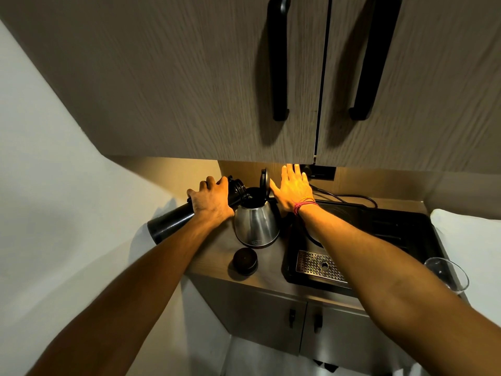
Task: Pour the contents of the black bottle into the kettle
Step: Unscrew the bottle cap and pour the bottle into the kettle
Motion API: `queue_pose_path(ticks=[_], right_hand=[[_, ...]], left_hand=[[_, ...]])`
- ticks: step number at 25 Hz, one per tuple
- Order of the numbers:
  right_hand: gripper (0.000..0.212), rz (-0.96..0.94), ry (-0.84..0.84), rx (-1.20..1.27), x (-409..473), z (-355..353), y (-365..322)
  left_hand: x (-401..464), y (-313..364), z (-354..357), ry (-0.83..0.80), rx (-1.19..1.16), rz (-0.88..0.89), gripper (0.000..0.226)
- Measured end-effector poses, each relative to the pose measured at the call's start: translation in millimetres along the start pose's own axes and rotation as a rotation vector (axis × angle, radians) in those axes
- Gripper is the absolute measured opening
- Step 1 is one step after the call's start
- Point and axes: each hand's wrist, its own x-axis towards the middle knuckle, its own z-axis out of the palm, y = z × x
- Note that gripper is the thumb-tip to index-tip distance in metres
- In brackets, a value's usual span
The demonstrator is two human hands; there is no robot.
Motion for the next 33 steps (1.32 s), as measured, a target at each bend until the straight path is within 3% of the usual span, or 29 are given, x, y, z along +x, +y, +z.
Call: queue_pose_path(ticks=[5,11,19,25,29,31,33], right_hand=[[0.087,0.002,0.0,0.0,-0.2,-0.2,-0.1],[0.083,0.002,-0.004,-0.016,-2.0,-1.6,-2.2],[0.081,-0.003,-0.006,-0.032,-3.1,-5.3,-2.6],[0.077,-0.005,-0.024,-0.05,-3.9,-2.7,-6.9],[0.075,-0.008,-0.026,-0.051,-6.6,-4.3,-8.0],[0.074,-0.007,-0.021,-0.049,-7.9,-5.6,-10.5],[0.074,-0.004,-0.024,-0.049,-9.4,-7.0,-12.6]], left_hand=[[3.8,-0.6,7.7,0.016,-0.125,-0.009,0.088],[7.2,1.6,17.2,0.065,-0.518,-0.025,0.103],[-13.5,-14.1,58.8,0.121,-1.086,-0.319,0.082],[-24.9,-31.6,75.4,0.123,-1.265,-0.327,0.088],[-31.7,-39.3,74.4,0.021,-1.208,-0.283,0.101],[-42.5,-47.7,81.3,-0.159,-0.949,-0.286,0.103],[-57.3,-51.3,92.2,-0.414,-0.532,-0.176,0.092]])
